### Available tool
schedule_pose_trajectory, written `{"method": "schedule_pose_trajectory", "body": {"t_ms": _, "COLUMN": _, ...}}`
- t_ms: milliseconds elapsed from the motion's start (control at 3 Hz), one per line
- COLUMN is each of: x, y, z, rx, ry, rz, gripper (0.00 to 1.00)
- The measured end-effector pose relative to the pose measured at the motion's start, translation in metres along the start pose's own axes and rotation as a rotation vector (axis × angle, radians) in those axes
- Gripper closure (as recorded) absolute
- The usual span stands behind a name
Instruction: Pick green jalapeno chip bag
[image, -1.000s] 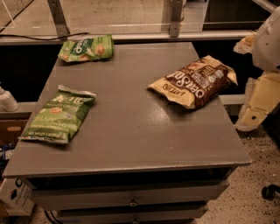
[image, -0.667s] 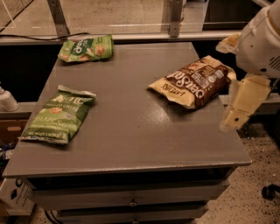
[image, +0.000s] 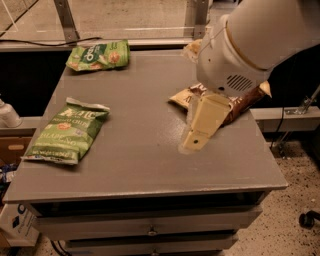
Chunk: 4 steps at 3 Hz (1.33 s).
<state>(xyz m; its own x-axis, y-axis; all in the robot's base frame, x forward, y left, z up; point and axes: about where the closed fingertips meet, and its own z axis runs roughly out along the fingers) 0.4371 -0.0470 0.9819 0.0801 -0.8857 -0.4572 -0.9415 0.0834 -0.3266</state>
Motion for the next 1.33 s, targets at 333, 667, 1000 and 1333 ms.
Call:
{"method": "schedule_pose_trajectory", "body": {"t_ms": 333, "x": 0.0, "y": 0.0, "z": 0.0, "rx": 0.0, "ry": 0.0, "rz": 0.0, "gripper": 0.0}}
{"method": "schedule_pose_trajectory", "body": {"t_ms": 667, "x": -0.001, "y": 0.0, "z": -0.005, "rx": 0.0, "ry": -0.021, "rz": -0.001, "gripper": 0.0}}
{"method": "schedule_pose_trajectory", "body": {"t_ms": 1000, "x": -0.028, "y": 0.002, "z": 0.024, "rx": -0.038, "ry": -0.081, "rz": -0.07, "gripper": 0.0}}
{"method": "schedule_pose_trajectory", "body": {"t_ms": 1333, "x": -0.067, "y": 0.005, "z": 0.074, "rx": -0.077, "ry": -0.135, "rz": -0.158, "gripper": 0.0}}
